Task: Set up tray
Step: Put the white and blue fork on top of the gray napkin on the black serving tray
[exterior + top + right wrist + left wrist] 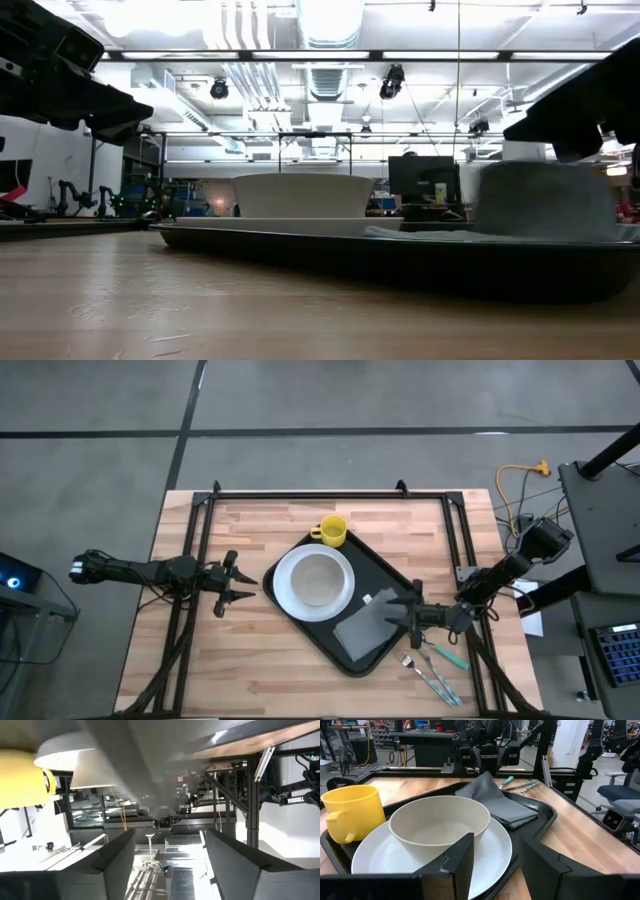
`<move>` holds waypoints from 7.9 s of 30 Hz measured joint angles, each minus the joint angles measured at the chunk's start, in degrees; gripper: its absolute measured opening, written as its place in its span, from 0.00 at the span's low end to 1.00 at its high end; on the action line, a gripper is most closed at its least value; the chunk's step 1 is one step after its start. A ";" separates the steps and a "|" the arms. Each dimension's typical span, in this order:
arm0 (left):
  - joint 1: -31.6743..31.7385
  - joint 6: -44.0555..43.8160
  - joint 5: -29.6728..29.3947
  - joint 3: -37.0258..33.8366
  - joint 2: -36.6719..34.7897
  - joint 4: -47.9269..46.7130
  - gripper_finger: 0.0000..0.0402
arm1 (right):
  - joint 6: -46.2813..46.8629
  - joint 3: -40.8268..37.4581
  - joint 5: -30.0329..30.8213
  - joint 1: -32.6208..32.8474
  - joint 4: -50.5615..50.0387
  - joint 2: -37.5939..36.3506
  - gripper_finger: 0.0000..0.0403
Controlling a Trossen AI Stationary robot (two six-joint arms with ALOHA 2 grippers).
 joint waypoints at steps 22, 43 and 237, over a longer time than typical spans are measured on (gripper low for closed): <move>0.01 0.00 0.00 0.00 -0.02 0.01 0.34 | -20.66 9.50 11.81 -0.96 -8.35 -0.02 0.66; 0.01 0.00 0.00 0.00 -0.02 0.01 0.34 | -20.65 24.35 22.56 2.44 -54.65 -4.34 0.62; 0.00 0.00 0.00 0.00 0.00 0.00 0.34 | 251.32 56.17 -48.19 12.55 -104.21 21.66 0.56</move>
